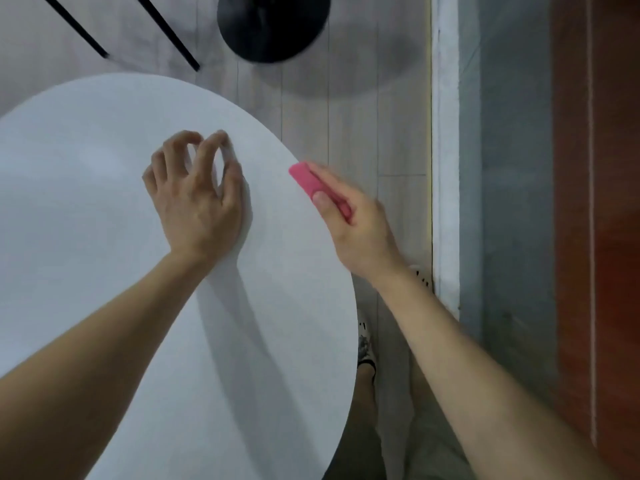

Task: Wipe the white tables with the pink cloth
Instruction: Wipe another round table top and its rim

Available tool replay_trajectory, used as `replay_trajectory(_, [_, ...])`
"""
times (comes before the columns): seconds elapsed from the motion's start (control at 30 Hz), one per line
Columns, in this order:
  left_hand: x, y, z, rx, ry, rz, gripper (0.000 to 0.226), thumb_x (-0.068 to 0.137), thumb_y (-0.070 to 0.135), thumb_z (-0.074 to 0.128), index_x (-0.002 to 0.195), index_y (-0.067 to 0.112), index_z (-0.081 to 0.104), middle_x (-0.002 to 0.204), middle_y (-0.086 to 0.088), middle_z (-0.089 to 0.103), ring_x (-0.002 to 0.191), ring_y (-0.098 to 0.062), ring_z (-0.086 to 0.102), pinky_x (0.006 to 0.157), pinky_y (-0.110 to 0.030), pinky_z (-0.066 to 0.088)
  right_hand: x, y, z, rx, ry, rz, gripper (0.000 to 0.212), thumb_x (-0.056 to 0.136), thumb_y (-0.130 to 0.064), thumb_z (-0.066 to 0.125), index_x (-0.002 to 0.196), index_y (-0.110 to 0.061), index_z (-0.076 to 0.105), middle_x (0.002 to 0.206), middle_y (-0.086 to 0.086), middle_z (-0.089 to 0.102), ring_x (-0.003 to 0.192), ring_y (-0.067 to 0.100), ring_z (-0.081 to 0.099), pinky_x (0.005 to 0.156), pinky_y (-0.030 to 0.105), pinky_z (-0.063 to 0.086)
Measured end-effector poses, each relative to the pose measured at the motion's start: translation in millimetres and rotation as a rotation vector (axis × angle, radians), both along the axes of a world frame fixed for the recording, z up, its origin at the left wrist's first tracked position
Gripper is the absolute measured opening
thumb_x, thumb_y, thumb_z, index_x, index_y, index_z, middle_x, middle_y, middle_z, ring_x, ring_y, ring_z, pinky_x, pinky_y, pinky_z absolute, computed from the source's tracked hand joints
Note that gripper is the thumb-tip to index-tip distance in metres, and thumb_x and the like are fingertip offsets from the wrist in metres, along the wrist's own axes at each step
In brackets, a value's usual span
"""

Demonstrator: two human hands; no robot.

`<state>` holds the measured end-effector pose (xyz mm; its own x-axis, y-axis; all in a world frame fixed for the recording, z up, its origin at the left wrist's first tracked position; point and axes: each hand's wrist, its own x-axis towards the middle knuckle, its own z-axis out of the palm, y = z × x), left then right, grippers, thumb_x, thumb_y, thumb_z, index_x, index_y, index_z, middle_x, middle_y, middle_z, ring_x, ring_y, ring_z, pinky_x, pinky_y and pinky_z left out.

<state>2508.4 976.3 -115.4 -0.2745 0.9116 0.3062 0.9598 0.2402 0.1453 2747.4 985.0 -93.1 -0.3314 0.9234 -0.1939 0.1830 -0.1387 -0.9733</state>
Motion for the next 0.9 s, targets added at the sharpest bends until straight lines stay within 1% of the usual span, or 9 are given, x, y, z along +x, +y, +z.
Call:
replay_trajectory(0.07, [3.0,-1.9,-2.6,0.001,0.008,0.008,0.033,0.108,0.037,0.056,0.14,0.035,0.062,0.14,-0.001,0.056,0.129,-0.026,0.054,0.109,-0.044,0.039,20.9,-37.8,-0.2,-0.04,0.029,-0.034,0.043,0.111,-0.009,0.059,0.153,-0.017,0.058,0.157,-0.005,0.059,0.148,0.003,0.05,0.126,0.029,0.039])
replay_trajectory(0.13, [1.7,-2.1,-3.9,-0.01,0.016,0.008,0.034,0.107,0.036,0.057,0.141,0.035,0.061,0.141,-0.001,0.055,0.129,-0.027,0.055,0.109,-0.044,0.04,22.0,-40.4,-1.7,-0.058,0.05,-0.018,0.045,0.111,-0.007,0.058,0.154,-0.018,0.056,0.158,-0.006,0.057,0.149,0.001,0.048,0.126,0.025,0.037])
replay_trajectory(0.23, [-3.5,-2.5,-5.4,-0.048,0.027,0.007,0.036,0.108,0.036,0.056,0.144,0.034,0.06,0.143,-0.002,0.053,0.132,-0.027,0.053,0.109,-0.046,0.04,-12.1,34.3,-6.1,-0.033,0.043,0.091,0.043,0.111,-0.01,0.058,0.153,-0.015,0.059,0.157,-0.005,0.059,0.148,0.005,0.051,0.124,0.022,0.037])
replay_trajectory(0.37, [-5.4,-7.4,-3.0,-0.063,0.005,-0.011,0.039,0.109,0.037,0.054,0.146,0.029,0.062,0.147,-0.006,0.053,0.136,-0.03,0.053,0.111,-0.049,0.04,-71.3,121.7,-9.9,-0.016,0.094,0.294,0.042,0.11,-0.019,0.059,0.152,-0.022,0.062,0.152,-0.007,0.064,0.142,0.008,0.057,0.123,0.028,0.042])
replay_trajectory(0.5, [-2.2,-7.8,2.4,-0.072,-0.021,-0.01,0.041,0.106,0.031,0.056,0.146,0.023,0.064,0.145,-0.01,0.055,0.136,-0.033,0.053,0.109,-0.052,0.041,-35.8,83.9,-12.0,-0.009,0.104,0.238,0.043,0.11,-0.016,0.06,0.153,-0.02,0.061,0.156,-0.009,0.06,0.146,0.001,0.051,0.122,0.017,0.037])
replay_trajectory(0.63, [-1.3,-7.0,2.9,-0.081,-0.022,-0.016,0.042,0.106,0.032,0.056,0.146,0.021,0.065,0.146,-0.012,0.055,0.136,-0.034,0.052,0.109,-0.055,0.041,6.9,37.6,-13.9,-0.079,0.135,0.22,0.044,0.11,-0.012,0.06,0.153,-0.019,0.061,0.158,-0.014,0.057,0.149,-0.003,0.046,0.121,0.014,0.035])
replay_trajectory(0.73, [-3.5,-7.9,0.0,-0.081,-0.015,-0.007,0.043,0.109,0.037,0.052,0.147,0.023,0.064,0.148,-0.012,0.054,0.138,-0.032,0.051,0.11,-0.052,0.04,-36.9,85.8,-9.1,-0.02,0.069,0.259,0.044,0.109,-0.012,0.059,0.152,-0.017,0.062,0.156,-0.009,0.059,0.145,-0.001,0.051,0.12,0.014,0.037])
replay_trajectory(0.83, [-4.6,-9.0,-2.6,-0.088,-0.012,-0.006,0.044,0.11,0.039,0.051,0.15,0.026,0.062,0.15,-0.011,0.053,0.143,-0.029,0.048,0.114,-0.053,0.039,-106.1,155.9,-8.7,0.015,0.062,0.414,0.043,0.109,-0.016,0.059,0.152,-0.022,0.063,0.154,-0.006,0.063,0.142,0.011,0.056,0.122,0.024,0.04])
replay_trajectory(0.9, [-6.2,-9.3,-2.6,-0.098,-0.006,-0.001,0.044,0.11,0.039,0.052,0.151,0.025,0.061,0.151,-0.012,0.053,0.145,-0.031,0.048,0.114,-0.055,0.039,-124.3,172.8,-4.8,-0.002,0.05,0.471,0.043,0.109,-0.017,0.059,0.152,-0.024,0.062,0.153,-0.006,0.064,0.142,0.011,0.056,0.12,0.021,0.04])
